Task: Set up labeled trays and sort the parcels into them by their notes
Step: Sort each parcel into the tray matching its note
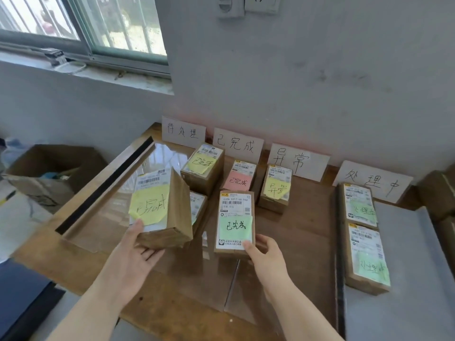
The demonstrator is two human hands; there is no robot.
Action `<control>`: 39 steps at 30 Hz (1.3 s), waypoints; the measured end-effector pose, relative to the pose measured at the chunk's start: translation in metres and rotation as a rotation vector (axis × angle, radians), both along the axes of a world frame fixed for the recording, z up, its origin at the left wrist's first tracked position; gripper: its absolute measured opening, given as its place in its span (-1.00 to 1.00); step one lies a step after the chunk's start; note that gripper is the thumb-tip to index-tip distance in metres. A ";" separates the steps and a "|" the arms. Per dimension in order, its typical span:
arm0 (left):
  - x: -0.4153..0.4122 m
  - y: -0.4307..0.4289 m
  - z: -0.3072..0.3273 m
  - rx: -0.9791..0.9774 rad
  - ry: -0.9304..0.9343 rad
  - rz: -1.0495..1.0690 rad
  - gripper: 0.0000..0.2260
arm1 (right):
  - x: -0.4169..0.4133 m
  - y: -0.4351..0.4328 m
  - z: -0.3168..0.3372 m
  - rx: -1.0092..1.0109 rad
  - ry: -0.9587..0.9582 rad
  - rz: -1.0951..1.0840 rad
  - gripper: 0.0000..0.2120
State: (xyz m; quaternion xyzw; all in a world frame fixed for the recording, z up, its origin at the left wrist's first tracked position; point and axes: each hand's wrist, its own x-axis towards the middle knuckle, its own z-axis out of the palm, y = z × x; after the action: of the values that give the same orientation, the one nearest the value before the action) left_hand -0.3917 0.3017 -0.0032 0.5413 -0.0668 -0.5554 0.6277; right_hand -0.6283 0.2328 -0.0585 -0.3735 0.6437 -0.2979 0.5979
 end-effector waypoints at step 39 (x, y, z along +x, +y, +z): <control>0.086 -0.013 -0.005 0.059 -0.097 -0.606 -0.63 | 0.123 0.049 0.019 -0.354 0.293 -0.113 -0.66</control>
State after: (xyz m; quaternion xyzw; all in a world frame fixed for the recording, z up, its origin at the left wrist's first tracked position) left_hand -0.3053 0.2884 -0.0086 0.5407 -0.2392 -0.6925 0.4134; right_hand -0.5057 0.2818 -0.0393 -0.4750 0.6813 -0.3818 0.4054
